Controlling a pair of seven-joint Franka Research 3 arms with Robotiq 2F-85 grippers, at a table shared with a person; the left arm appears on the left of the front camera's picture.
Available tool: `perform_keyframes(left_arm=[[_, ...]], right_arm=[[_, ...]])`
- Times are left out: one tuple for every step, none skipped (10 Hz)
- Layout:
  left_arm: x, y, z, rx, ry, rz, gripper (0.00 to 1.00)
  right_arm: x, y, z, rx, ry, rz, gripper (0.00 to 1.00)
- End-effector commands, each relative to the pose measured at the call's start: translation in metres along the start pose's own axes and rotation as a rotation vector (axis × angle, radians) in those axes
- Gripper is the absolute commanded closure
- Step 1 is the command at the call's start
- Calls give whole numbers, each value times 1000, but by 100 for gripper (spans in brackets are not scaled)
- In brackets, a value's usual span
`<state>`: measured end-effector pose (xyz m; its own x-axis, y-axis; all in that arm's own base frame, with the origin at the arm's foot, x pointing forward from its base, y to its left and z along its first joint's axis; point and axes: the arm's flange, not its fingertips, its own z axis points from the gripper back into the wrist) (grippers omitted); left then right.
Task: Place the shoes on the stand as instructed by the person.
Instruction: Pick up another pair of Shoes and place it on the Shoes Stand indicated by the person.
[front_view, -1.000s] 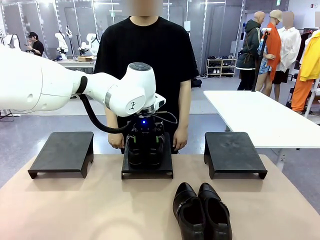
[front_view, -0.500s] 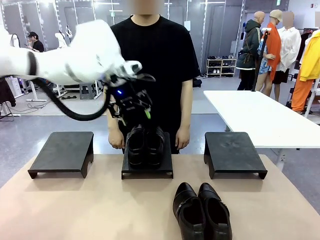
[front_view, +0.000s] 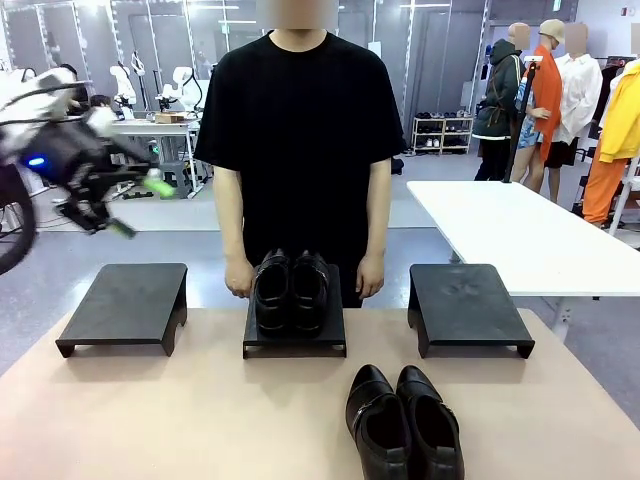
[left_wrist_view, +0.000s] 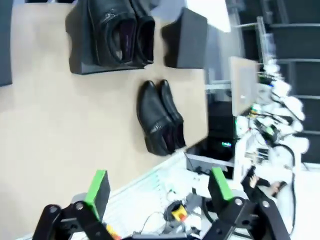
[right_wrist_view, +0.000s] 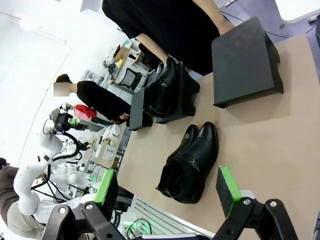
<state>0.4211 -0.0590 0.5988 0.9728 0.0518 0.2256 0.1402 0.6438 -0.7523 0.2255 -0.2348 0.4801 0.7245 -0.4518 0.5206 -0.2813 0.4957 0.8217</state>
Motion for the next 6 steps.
perform_keyframes(left_arm=[[-29, 62, 33, -166, 37, -19, 0], [-43, 93, 56, -253, 4, -17, 0], [-60, 126, 73, -323, -11, -38, 0], [-80, 165, 89, -394, -47, -86, 0], [-97, 199, 97, -450, -72, -76, 0], [-117, 230, 108, -483, -121, -39, 0]], right_arm=[[1, 0, 1, 11, -11, 24, 0], [1, 0, 1, 11, -11, 24, 0], [1, 0, 1, 11, -11, 24, 0], [1, 0, 1, 11, -11, 24, 0], [1, 0, 1, 11, -11, 24, 0], [1, 0, 1, 11, -11, 24, 0]])
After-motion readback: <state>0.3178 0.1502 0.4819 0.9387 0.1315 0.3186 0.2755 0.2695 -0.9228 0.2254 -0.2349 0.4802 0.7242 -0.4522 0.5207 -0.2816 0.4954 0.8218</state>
